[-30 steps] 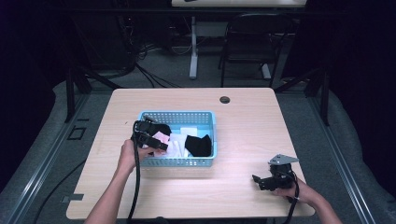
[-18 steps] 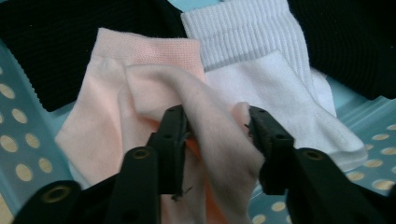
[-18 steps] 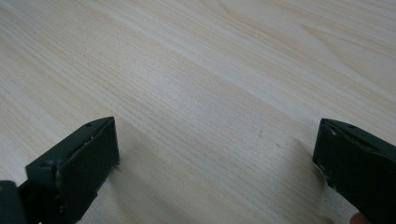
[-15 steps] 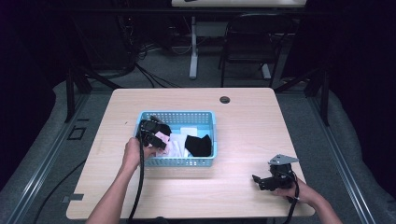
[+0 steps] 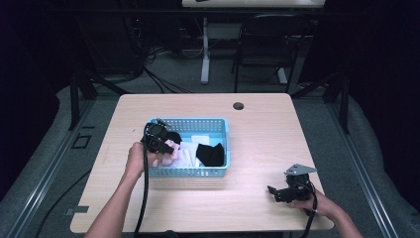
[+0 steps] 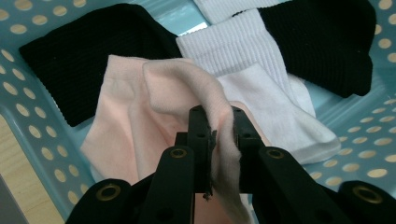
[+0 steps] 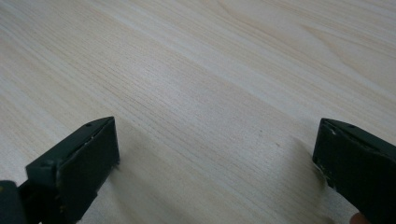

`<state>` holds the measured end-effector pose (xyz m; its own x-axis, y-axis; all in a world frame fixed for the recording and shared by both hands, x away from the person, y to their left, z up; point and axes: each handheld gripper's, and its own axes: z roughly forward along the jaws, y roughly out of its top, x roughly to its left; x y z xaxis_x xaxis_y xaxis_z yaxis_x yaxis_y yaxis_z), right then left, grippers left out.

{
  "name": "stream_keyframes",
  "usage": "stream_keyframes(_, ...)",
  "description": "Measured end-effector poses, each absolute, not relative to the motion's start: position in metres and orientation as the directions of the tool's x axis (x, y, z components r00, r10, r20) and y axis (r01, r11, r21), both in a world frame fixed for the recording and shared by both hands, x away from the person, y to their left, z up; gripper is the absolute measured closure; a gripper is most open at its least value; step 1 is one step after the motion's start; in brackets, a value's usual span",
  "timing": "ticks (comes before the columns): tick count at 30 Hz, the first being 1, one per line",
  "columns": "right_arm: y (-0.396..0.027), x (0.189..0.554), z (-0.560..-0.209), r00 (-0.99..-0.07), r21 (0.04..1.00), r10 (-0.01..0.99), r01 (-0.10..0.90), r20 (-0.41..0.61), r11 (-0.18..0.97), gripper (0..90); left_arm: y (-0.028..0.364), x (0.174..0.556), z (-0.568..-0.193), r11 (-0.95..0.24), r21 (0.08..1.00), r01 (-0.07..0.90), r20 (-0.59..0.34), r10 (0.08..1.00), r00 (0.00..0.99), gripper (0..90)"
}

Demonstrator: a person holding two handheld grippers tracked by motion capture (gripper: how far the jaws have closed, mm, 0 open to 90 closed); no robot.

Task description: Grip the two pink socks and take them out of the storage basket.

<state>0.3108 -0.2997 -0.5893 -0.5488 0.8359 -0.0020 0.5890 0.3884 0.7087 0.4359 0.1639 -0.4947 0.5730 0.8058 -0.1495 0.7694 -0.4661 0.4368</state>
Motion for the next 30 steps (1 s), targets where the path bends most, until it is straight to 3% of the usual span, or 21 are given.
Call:
stream_keyframes(9,-0.3,0.311,-0.589,-0.55,0.708,0.835,0.589,-0.002,0.39,0.0,0.165,0.439,-0.484,-0.477,0.437,0.762,-0.172,0.787,0.592,81.8)
stream_keyframes(30,-0.3,0.311,-0.589,-0.55,0.708,0.835,0.59,-0.001,0.389,0.0,0.166,0.448,-0.442,-0.512,0.438,0.739,-0.128,0.778,0.615,82.4)
